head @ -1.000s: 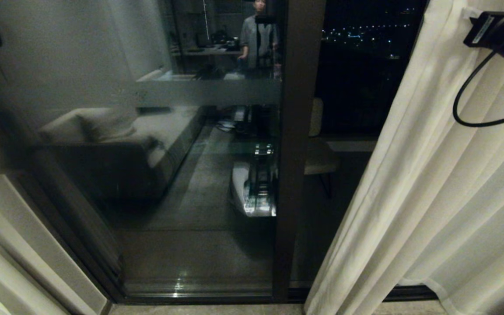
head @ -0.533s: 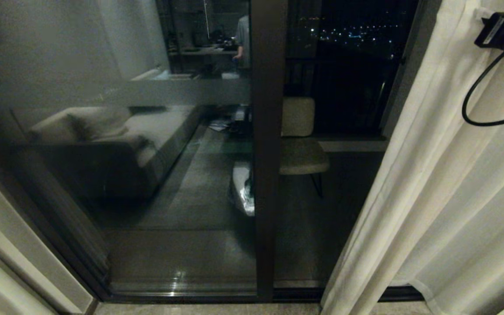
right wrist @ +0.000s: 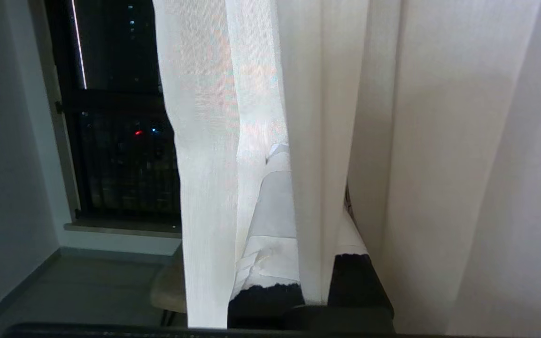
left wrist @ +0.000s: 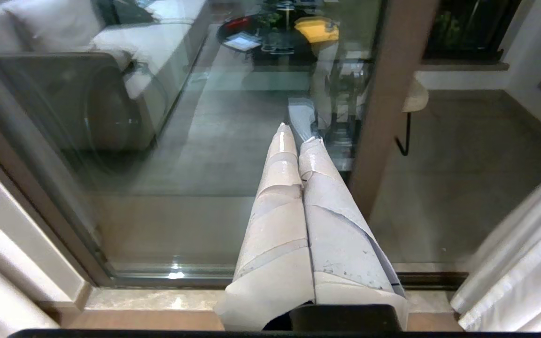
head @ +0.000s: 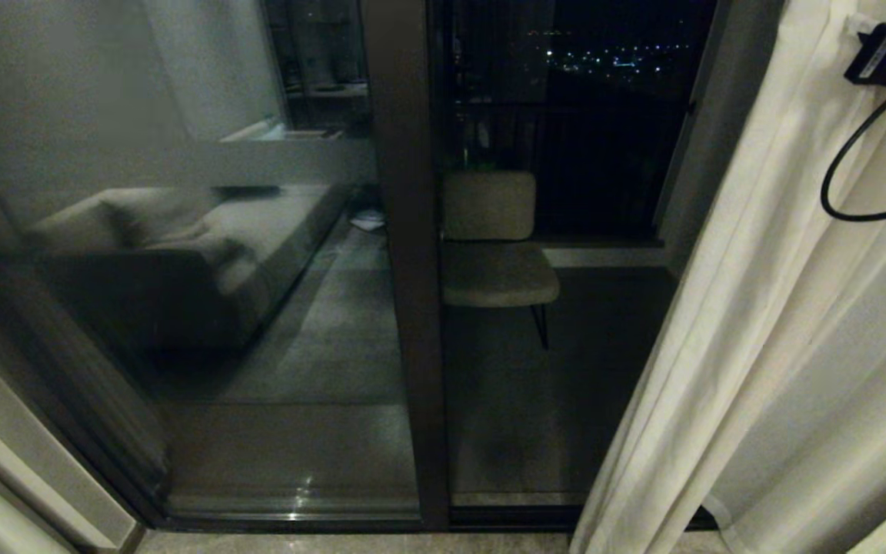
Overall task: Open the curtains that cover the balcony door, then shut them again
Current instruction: Pull the inner curtains open on both sides
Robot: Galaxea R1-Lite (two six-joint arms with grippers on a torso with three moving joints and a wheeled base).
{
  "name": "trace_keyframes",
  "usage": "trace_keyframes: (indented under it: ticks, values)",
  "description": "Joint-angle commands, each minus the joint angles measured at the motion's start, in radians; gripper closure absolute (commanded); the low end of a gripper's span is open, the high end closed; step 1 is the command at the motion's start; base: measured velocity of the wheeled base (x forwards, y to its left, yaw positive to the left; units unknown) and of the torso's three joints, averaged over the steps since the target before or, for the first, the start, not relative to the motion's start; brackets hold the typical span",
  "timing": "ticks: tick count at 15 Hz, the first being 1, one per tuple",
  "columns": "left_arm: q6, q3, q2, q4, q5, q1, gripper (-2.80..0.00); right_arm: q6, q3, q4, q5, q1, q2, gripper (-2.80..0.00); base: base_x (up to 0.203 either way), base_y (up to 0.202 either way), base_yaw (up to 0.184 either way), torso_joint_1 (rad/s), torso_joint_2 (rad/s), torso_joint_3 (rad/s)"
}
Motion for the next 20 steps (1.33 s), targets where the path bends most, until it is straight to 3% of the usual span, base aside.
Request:
trace_keyframes:
  ticks: [1,20]
  values:
    - [-0.001,0.000,0.000,0.000,0.000,0.000,0.00,0.000,0.001,-0.003,0.001,-0.007,0.003,0.00,0.000,-0.188,-0.001,0.000,0.01,0.000]
    - [-0.001,0.000,0.000,0.000,0.002,0.000,0.00,0.000,0.003,-0.005,0.001,-0.018,0.013,0.00,0.000,-0.188,0.002,0.002,0.00,0.003]
